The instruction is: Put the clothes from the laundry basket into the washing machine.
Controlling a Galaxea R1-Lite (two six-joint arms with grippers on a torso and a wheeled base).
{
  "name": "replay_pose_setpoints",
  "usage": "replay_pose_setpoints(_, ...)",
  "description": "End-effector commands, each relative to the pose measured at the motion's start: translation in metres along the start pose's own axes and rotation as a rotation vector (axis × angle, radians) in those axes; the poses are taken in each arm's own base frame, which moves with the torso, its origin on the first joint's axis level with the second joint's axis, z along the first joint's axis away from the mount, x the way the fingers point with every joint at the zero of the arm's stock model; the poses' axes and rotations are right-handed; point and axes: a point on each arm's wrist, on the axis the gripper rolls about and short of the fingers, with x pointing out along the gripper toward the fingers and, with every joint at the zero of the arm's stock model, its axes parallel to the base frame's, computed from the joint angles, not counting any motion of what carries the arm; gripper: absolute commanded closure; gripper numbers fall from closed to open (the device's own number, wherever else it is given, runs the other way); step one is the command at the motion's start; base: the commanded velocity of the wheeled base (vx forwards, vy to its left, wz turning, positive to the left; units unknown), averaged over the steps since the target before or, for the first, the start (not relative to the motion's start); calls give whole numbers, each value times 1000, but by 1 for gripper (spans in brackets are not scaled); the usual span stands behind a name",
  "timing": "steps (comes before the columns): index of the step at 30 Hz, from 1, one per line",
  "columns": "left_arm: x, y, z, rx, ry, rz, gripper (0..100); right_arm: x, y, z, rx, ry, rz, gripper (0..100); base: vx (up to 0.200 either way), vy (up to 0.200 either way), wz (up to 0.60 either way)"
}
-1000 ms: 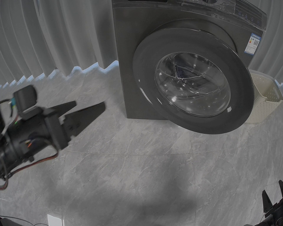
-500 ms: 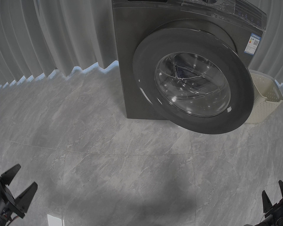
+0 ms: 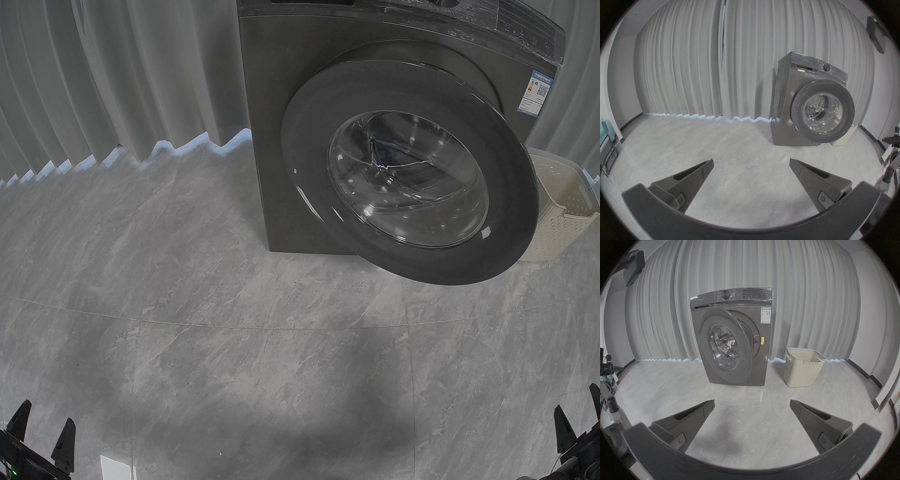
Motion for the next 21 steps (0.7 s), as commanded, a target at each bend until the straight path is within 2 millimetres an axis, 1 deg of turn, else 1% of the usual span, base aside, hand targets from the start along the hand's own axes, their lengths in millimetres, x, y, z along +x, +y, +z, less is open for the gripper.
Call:
replay_pose_setpoints(1,-6,0,-11,26,-24,-2,0,0,0,-4,-1,-5,3,0,0,0,0)
replay_pose_setpoints(4,-6,-1,-11,49,-33,-3,0,0,0,-4,1,-4,3,0,0,0,0)
replay_pose_setpoints(5,-6,-1,-11,91,-34,-33,0,0,0,-3,1,-11,4,0,0,0,0)
replay_pose_setpoints(6,-6,-1,-11,91,-34,-33,0,0,0,-3,1,-11,4,0,0,0,0)
replay_pose_setpoints(7,-6,-2,-12,98,-26,-71,0,0,0,-4,9,-8,4,0,0,0,0)
replay_pose_setpoints(13,-6,-2,-12,58,-25,-55,0,0,0,-4,29,-13,1,0,0,0,0)
replay_pose_setpoints(14,-6,-2,-12,59,-25,-55,0,-1,0,0,33,-31,6,0,0,0,0)
replay_pose_setpoints(15,-6,-2,-12,56,-25,-55,0,-2,0,6,37,-68,5,0,0,0,0)
replay_pose_setpoints(16,-6,-2,-12,55,-25,-54,0,-10,0,32,49,-192,5,0,0,0,0)
replay_pose_setpoints(17,-6,-2,-11,55,-27,-55,0,-17,-1,52,63,-268,0,0,0,-200,0)
replay_pose_setpoints(18,-6,-2,-11,59,-27,-55,0,-21,-1,70,72,-297,0,0,0,-200,0)
replay_pose_setpoints(19,-6,-2,-11,64,-27,-55,0,-19,-1,83,72,-278,3,0,0,-200,0)
replay_pose_setpoints(20,-6,-2,-11,65,-27,-55,0,-16,-1,87,69,-240,9,0,0,-200,0)
replay_pose_setpoints(21,-6,-2,-11,67,-27,-55,0,-11,-1,87,69,-177,19,0,0,-200,0)
